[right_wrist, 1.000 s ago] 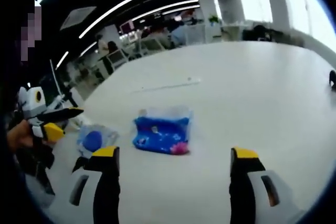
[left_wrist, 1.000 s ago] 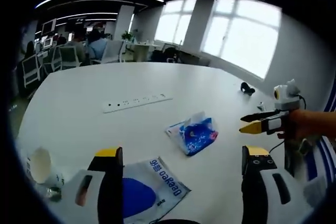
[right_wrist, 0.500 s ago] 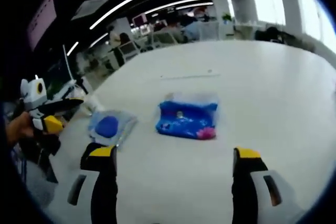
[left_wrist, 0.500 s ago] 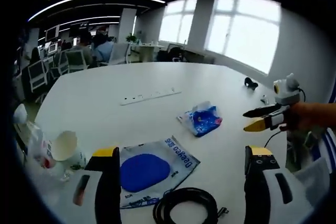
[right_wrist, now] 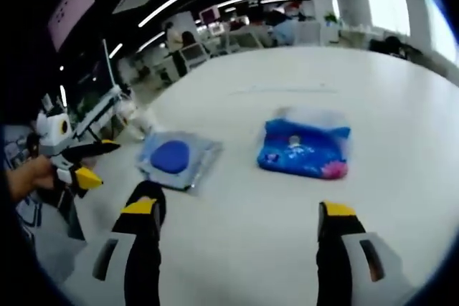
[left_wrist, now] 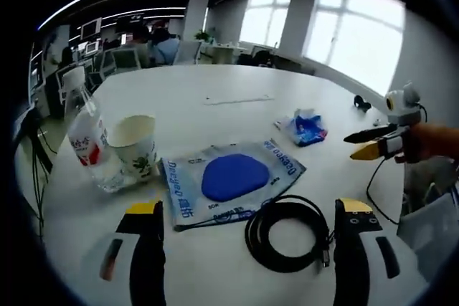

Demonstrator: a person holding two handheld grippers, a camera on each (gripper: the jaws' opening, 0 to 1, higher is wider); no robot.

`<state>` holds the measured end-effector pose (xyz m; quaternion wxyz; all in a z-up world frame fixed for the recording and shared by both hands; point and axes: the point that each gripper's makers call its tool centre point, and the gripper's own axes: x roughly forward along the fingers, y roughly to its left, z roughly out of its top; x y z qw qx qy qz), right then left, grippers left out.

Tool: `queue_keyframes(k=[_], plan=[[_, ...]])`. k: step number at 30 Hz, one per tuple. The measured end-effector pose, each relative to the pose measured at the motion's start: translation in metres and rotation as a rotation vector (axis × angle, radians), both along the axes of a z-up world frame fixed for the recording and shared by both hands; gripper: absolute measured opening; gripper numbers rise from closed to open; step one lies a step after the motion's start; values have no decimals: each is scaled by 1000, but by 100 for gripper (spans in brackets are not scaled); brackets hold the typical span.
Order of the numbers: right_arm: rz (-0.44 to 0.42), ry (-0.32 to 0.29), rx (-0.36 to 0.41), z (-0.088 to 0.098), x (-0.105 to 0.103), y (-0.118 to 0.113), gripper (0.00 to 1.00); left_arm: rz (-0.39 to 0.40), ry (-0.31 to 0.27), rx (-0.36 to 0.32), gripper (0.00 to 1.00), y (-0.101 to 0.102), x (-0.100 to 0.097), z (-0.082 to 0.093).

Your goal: Arrange the tabletop items into an orderly group along one side of the table until the central work area is clear of visible clutter.

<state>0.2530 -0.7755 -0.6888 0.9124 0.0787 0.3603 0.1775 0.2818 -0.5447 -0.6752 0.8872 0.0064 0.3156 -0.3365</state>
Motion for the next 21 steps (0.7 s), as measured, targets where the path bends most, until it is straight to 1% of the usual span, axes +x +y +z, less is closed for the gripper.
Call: queue_keyframes(k=[5,8,11,16,21], plan=[[24,14,5,-7,6,17,88,52,11,-5,100,12,8,-6],[40,19,9,-9,8,28,87,77,18,-16,100,15,13,-10],[59,25,11,-11,11,37,87,84,27,-13,100,16,16,-15],[80,33,8,-16,18,47,86,83,41,-10,99,16,21,-23],[80,47,19,-20,25,54,83,81,56,-5,99,15,28,-31]])
